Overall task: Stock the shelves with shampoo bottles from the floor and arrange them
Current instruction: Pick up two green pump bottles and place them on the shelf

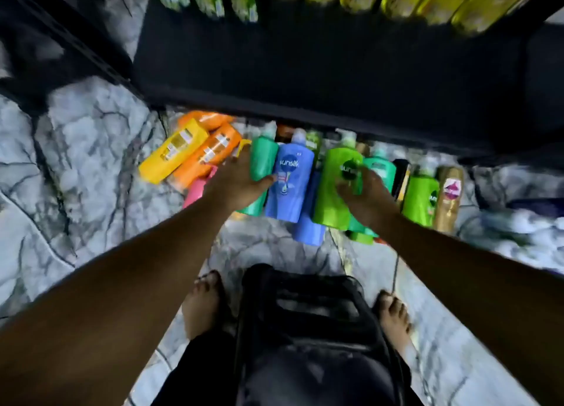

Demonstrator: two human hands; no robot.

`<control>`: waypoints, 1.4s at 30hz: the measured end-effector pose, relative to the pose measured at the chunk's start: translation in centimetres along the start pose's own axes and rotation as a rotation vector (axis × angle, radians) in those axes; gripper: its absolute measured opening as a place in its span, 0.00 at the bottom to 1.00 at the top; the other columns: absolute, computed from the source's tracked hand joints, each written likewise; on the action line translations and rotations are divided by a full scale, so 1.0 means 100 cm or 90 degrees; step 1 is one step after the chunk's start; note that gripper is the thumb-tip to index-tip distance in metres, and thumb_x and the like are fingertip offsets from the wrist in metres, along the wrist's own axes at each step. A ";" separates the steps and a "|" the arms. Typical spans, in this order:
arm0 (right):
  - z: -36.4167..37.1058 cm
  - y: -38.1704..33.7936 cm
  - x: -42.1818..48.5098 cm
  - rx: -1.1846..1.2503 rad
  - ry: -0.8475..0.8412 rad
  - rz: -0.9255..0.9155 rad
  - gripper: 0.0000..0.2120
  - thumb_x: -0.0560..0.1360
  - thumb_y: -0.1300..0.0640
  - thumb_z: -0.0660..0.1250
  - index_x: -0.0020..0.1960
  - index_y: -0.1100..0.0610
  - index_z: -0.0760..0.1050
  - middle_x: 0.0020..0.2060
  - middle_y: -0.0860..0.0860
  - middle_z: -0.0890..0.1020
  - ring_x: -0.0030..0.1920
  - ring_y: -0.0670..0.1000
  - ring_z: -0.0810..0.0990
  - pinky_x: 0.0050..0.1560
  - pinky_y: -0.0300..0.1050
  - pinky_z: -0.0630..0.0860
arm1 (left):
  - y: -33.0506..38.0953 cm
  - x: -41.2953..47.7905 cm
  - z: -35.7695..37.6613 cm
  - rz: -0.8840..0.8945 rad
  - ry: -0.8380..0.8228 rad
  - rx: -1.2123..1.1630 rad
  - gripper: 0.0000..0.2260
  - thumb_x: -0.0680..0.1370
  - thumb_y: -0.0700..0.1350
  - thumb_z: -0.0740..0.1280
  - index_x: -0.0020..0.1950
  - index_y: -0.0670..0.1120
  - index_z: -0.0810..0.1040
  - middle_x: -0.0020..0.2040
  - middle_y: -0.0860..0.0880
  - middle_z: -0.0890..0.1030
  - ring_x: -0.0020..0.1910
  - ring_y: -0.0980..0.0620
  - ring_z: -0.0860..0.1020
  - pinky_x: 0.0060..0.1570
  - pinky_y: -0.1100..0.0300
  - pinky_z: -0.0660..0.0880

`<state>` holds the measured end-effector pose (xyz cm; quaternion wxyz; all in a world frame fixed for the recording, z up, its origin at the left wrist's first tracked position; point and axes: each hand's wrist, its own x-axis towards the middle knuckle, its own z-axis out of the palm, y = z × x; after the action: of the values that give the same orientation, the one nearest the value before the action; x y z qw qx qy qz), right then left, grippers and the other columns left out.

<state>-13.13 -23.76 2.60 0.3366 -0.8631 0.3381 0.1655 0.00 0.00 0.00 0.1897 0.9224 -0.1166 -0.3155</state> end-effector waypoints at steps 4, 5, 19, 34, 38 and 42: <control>0.016 0.022 0.074 0.069 -0.026 0.016 0.43 0.59 0.23 0.70 0.63 0.50 0.70 0.52 0.53 0.82 0.48 0.57 0.84 0.50 0.59 0.82 | -0.014 0.040 0.017 0.012 0.023 -0.005 0.49 0.65 0.79 0.62 0.76 0.49 0.63 0.69 0.41 0.75 0.67 0.39 0.75 0.64 0.45 0.74; 0.016 0.020 0.086 0.080 -0.042 0.041 0.46 0.54 0.23 0.72 0.63 0.50 0.70 0.50 0.51 0.83 0.45 0.55 0.84 0.48 0.57 0.83 | -0.017 0.047 0.023 0.022 0.022 -0.024 0.50 0.64 0.80 0.62 0.75 0.49 0.64 0.67 0.42 0.76 0.66 0.40 0.76 0.63 0.45 0.74; 0.025 -0.011 0.063 -0.053 -0.106 -0.024 0.50 0.46 0.34 0.82 0.61 0.54 0.71 0.59 0.57 0.73 0.50 0.59 0.81 0.48 0.53 0.83 | -0.069 0.000 0.045 -0.108 0.105 -0.116 0.20 0.74 0.49 0.67 0.63 0.51 0.65 0.51 0.46 0.81 0.51 0.42 0.82 0.52 0.46 0.78; 0.083 -0.035 -0.086 0.173 -0.100 -0.256 0.33 0.60 0.57 0.84 0.59 0.51 0.71 0.54 0.47 0.74 0.54 0.46 0.75 0.56 0.35 0.70 | -0.064 -0.101 0.020 0.000 -0.176 -0.473 0.41 0.63 0.34 0.82 0.68 0.57 0.70 0.59 0.55 0.81 0.57 0.60 0.80 0.58 0.62 0.76; 0.101 -0.031 -0.103 0.171 -0.069 -0.237 0.32 0.59 0.55 0.84 0.56 0.49 0.70 0.53 0.42 0.72 0.53 0.46 0.75 0.54 0.36 0.71 | -0.076 -0.101 0.017 -0.001 -0.201 -0.490 0.37 0.68 0.31 0.80 0.68 0.56 0.70 0.60 0.53 0.80 0.59 0.57 0.79 0.58 0.63 0.78; 0.112 -0.014 -0.114 0.116 -0.066 -0.238 0.35 0.61 0.53 0.84 0.62 0.49 0.70 0.61 0.43 0.70 0.61 0.52 0.75 0.63 0.43 0.71 | -0.086 -0.097 0.016 0.079 -0.256 -0.330 0.37 0.66 0.31 0.80 0.69 0.54 0.73 0.63 0.54 0.77 0.58 0.63 0.76 0.60 0.69 0.71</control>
<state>-20.94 -9.80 1.05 0.4552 -0.8671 0.1678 0.1129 -7.73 10.54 0.39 0.4103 0.7536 -0.1238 -0.4985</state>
